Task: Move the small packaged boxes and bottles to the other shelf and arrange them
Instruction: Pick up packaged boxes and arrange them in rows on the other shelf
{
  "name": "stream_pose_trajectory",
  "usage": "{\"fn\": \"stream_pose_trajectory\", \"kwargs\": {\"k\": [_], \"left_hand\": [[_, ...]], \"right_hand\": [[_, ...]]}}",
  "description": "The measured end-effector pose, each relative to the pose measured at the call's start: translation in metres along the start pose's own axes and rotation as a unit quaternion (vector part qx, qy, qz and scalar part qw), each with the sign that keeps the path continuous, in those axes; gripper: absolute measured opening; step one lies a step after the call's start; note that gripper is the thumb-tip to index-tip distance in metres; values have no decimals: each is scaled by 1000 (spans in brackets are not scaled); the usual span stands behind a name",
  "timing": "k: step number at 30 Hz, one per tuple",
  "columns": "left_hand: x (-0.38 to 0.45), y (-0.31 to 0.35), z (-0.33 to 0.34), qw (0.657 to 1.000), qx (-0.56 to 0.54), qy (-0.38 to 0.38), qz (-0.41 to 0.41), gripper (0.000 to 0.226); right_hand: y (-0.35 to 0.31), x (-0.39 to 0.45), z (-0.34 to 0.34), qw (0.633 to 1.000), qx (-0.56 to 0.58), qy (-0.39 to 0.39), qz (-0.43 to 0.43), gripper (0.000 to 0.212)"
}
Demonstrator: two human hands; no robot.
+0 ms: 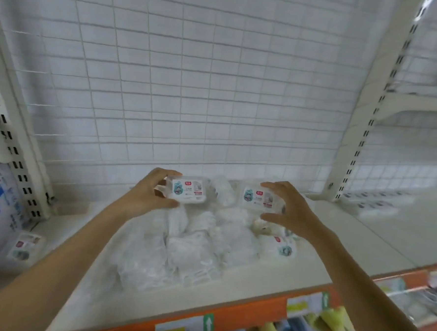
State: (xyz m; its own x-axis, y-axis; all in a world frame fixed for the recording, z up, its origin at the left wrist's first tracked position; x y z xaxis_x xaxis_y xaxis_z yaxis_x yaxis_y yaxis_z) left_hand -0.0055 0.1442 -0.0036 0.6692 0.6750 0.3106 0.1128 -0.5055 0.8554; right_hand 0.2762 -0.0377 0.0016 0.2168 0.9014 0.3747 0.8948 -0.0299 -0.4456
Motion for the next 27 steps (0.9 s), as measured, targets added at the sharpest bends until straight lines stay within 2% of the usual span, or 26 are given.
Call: {"fn": "stream_pose_trajectory", "kwargs": {"k": [8, 18, 23, 27], "left_hand": [[10, 67, 171, 990, 75, -95, 77, 62], [4, 121, 399, 979, 22, -170, 112, 55], [16, 144, 480, 971, 0, -213, 104, 55], [37, 154, 526, 968, 2, -230, 105, 54]], "right_hand": [[102, -135, -92, 992, -29, 38, 113, 68], [217, -323, -188, 959, -68, 95, 259, 71], [254, -379, -220, 940, -69, 129, 309, 66], [289, -393, -233, 931, -24, 169, 322, 64]]}}
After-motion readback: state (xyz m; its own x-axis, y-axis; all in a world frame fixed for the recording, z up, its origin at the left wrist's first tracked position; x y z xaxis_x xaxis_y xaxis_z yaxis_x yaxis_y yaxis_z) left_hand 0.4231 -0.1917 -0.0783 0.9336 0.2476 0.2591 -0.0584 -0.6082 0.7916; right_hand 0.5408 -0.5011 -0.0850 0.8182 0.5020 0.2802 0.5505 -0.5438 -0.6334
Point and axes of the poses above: each hand's wrist, its own x-axis towards the middle knuckle, its own z-axis out of the palm, y = z × x, the point moved 1 cm from there along x, towards the middle knuckle, and after that the axes turned 4 degrees about -x, right-handed, at the moved point
